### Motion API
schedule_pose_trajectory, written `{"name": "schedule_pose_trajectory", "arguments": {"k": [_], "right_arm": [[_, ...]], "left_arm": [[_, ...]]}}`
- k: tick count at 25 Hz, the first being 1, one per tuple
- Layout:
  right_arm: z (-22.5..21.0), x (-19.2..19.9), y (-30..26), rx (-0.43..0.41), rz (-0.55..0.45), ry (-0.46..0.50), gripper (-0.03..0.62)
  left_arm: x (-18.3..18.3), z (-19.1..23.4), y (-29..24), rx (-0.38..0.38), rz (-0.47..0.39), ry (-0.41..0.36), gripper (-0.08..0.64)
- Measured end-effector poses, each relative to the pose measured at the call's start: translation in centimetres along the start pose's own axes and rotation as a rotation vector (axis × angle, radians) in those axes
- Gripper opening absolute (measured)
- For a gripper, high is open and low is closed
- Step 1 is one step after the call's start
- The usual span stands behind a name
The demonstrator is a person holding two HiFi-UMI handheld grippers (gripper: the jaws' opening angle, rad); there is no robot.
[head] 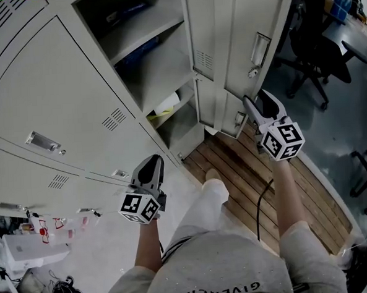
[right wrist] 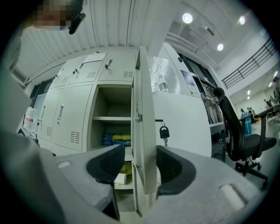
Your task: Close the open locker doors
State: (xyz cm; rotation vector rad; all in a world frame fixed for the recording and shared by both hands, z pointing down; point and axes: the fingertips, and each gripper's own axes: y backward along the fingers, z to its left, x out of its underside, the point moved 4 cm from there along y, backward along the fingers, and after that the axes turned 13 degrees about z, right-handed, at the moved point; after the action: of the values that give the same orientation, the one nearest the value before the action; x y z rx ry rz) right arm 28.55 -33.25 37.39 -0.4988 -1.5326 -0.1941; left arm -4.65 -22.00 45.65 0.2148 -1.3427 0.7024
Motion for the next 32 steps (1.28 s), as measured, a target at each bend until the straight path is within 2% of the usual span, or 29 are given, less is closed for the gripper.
{"name": "schedule_pose_trajectory", "arguments": {"k": [10, 23, 32], "right_arm": [[4.5, 0.3, 0.9, -0.051, 0.023, 0.025, 0.221], [9.5, 0.6, -0.3, -0.113, 0.019, 0.017, 0.219], [12.8, 0.7, -1.5, -0.148, 0.044, 0.044, 0.213]], "left_arm": [[1.0, -0.1, 4.5, -0.032, -0.024, 0.005, 0.031], [2.6, 2.1, 11.2, -0.160, -0.054, 0.036, 0.031], [3.4, 2.2, 13.6, -0.187, -0.061, 0.041, 0.031]]}}
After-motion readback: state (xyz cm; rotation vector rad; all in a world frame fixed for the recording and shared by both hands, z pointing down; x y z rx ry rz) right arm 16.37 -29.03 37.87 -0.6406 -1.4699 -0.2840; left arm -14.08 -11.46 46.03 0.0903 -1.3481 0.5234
